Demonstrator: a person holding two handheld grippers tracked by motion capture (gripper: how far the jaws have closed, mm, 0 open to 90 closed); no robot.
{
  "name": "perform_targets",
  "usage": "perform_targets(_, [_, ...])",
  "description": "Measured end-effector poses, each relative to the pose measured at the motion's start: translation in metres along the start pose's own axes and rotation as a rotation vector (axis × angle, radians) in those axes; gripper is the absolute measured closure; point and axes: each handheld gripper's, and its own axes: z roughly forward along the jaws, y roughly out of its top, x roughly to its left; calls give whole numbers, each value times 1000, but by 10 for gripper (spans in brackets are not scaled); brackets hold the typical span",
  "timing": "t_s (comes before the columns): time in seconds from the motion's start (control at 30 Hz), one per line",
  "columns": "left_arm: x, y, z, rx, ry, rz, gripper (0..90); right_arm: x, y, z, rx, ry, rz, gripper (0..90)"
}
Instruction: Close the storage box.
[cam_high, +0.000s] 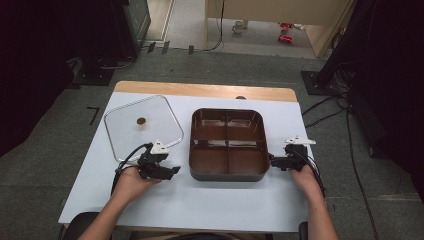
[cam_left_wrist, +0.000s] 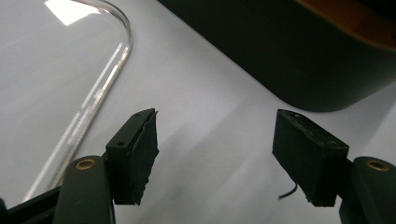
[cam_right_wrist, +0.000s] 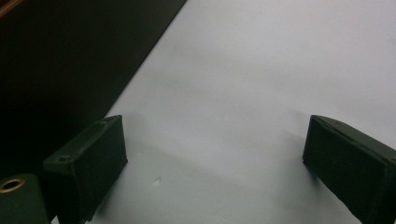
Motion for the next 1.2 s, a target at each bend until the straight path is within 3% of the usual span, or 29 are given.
perform_targets(0.17, [7, 2, -6, -7, 11, -8, 311, 0, 0, 0, 0, 0, 0, 55])
perform_targets(0.33, [18, 3, -9, -30, -8, -8, 298, 0, 0, 0, 0, 0, 0, 55])
perform_targets(1.0, [70, 9, -16, -74, 60, -92, 304, 0, 0, 0, -1, 0, 1, 55])
perform_targets(1.2, [79, 10, -18, -83, 81, -103, 313, 0, 0, 0, -1, 1, 0, 55])
